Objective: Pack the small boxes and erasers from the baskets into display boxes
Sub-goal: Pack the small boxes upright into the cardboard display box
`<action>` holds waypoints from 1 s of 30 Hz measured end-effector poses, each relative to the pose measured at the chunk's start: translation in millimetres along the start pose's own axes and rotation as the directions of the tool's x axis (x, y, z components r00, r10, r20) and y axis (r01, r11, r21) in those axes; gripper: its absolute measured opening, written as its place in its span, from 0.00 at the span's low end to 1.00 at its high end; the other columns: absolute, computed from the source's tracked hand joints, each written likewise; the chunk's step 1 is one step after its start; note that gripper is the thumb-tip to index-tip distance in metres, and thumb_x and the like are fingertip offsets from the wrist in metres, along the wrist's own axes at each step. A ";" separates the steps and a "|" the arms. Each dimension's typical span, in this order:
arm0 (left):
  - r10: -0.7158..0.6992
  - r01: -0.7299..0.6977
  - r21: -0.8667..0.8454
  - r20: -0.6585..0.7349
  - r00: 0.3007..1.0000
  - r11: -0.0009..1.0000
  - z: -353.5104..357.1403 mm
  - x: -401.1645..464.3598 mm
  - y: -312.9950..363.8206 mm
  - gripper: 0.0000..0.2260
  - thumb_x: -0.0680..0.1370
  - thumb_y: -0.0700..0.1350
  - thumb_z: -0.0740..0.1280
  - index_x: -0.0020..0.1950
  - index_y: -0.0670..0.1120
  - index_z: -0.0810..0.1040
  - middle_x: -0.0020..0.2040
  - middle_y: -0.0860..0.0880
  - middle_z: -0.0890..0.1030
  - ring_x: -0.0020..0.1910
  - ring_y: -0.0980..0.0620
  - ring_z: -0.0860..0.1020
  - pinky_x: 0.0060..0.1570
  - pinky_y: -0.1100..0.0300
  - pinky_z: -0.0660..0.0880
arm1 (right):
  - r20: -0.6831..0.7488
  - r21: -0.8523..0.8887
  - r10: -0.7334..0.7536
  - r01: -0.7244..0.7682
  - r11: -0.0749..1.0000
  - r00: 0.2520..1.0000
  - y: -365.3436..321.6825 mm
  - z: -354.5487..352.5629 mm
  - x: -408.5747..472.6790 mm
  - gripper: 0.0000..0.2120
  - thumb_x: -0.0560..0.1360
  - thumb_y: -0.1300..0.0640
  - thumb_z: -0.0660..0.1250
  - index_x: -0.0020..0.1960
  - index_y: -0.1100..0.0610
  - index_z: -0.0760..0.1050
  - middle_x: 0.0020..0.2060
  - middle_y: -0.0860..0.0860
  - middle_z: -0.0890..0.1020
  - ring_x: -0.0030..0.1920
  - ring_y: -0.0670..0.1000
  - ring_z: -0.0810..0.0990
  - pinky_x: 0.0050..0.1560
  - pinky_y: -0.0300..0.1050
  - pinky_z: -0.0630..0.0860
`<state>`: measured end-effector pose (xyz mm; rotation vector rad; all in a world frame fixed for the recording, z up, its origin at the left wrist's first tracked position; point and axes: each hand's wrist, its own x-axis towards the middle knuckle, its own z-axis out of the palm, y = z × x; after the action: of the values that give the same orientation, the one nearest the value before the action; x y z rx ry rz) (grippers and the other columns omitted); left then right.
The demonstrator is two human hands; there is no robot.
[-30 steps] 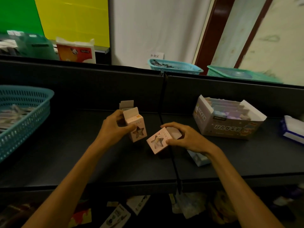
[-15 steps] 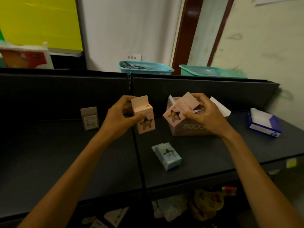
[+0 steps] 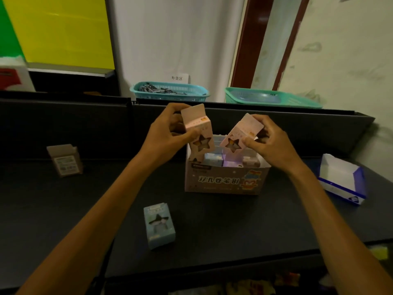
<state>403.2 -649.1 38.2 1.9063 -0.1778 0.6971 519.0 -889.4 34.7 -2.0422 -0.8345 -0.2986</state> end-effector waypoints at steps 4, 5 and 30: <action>-0.040 0.041 0.080 -0.008 0.999 0.996 16.3 13.6 -4.7 0.22 0.71 0.41 0.72 0.62 0.49 0.68 0.54 0.54 0.78 0.51 0.60 0.79 0.46 0.63 0.79 | 0.076 -0.007 -0.019 0.019 1.000 0.997 19.7 2.7 15.3 0.26 0.73 0.58 0.71 0.67 0.47 0.66 0.62 0.51 0.74 0.59 0.47 0.75 0.43 0.34 0.78; -0.051 0.051 0.112 -0.010 0.999 0.992 18.3 16.6 -5.1 0.22 0.71 0.42 0.72 0.61 0.50 0.69 0.53 0.56 0.77 0.50 0.63 0.79 0.44 0.66 0.78 | 0.088 -0.011 -0.029 0.030 0.999 0.996 22.8 3.9 18.7 0.26 0.73 0.58 0.71 0.68 0.48 0.66 0.62 0.51 0.74 0.57 0.45 0.75 0.40 0.31 0.77; -0.171 0.016 0.516 0.253 0.952 0.856 32.9 56.0 -26.0 0.23 0.70 0.43 0.72 0.63 0.52 0.69 0.57 0.54 0.74 0.51 0.59 0.73 0.38 0.68 0.74 | 0.255 0.017 -0.022 0.018 1.000 0.967 33.7 11.6 37.4 0.25 0.74 0.57 0.69 0.67 0.46 0.65 0.61 0.51 0.75 0.55 0.49 0.79 0.45 0.41 0.81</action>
<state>472.8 -656.1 38.8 2.5123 -0.0842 0.4117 568.0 -876.2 24.8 -2.0866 -1.0111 -0.0394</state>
